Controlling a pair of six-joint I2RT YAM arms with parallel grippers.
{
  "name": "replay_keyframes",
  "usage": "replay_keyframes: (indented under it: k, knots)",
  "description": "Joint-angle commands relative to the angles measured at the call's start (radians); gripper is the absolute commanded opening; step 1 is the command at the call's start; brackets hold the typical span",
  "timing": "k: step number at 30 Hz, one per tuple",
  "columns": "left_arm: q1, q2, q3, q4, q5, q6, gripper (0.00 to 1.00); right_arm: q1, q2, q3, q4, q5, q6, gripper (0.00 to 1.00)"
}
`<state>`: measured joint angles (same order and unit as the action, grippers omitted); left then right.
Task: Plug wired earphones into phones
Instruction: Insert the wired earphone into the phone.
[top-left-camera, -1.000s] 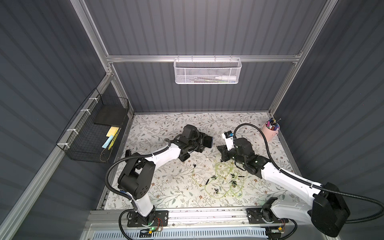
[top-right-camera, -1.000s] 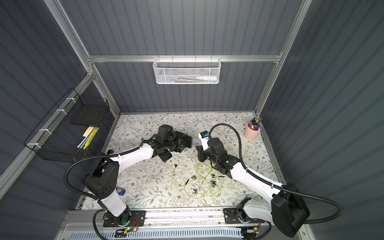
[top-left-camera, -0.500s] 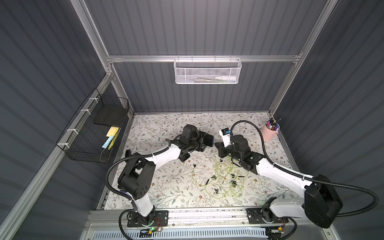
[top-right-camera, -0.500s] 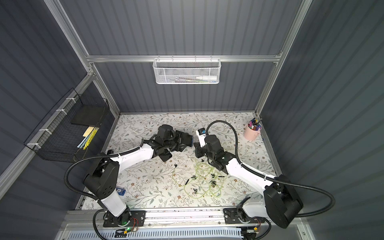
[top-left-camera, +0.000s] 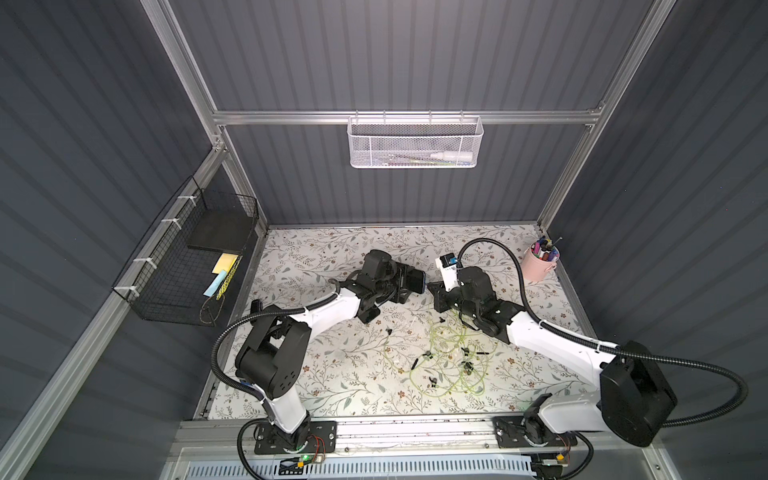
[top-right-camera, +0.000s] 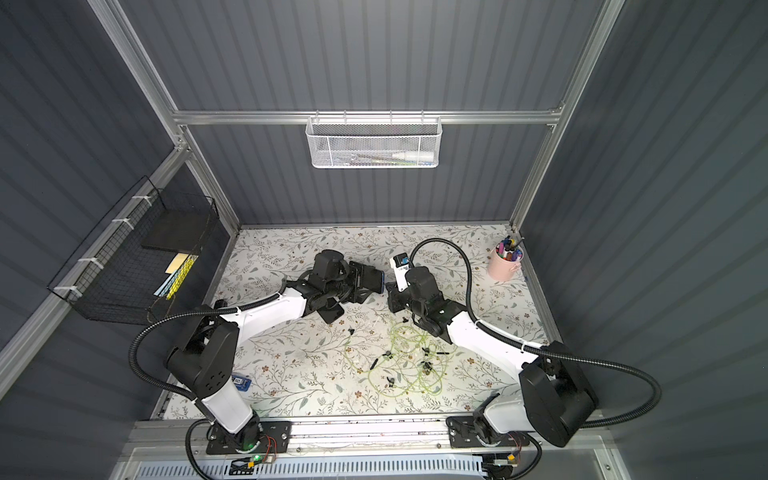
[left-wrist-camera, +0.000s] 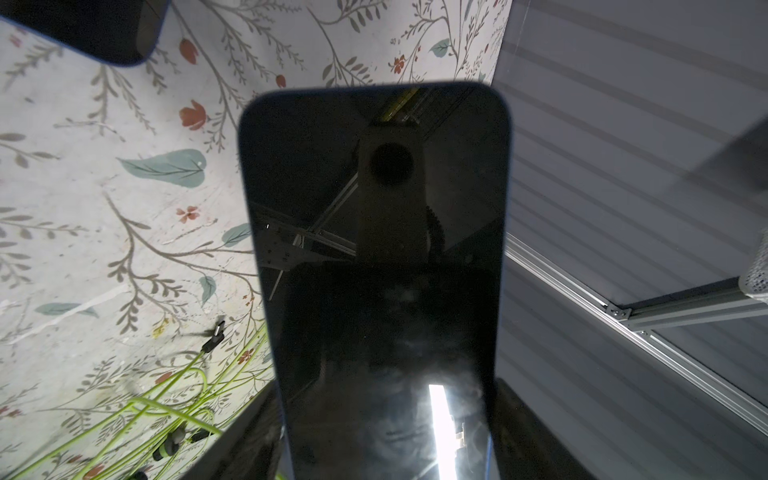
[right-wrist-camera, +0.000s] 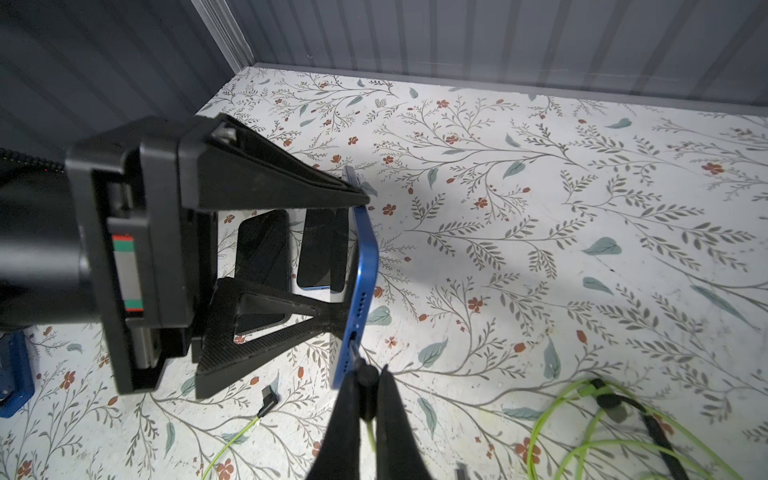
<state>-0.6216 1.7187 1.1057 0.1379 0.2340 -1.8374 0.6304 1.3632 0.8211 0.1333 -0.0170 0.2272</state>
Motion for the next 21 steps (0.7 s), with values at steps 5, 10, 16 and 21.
replay_keyframes:
  k: [5,10,16,21]
  knots:
    - [0.003,-0.023,0.005,0.063,0.026,-0.005,0.00,0.002,0.009,0.029,-0.004,-0.001,0.008,0.00]
    - [0.003,-0.019,0.002,0.075,0.027,-0.006,0.00,0.003,0.022,0.033,0.002,-0.006,0.020,0.00]
    - [0.003,-0.025,0.008,0.075,0.027,-0.001,0.00,0.002,0.037,0.038,-0.004,0.016,0.040,0.00]
    - [0.002,-0.015,0.006,0.084,0.026,0.001,0.00,0.002,0.052,0.053,0.002,0.008,0.057,0.00]
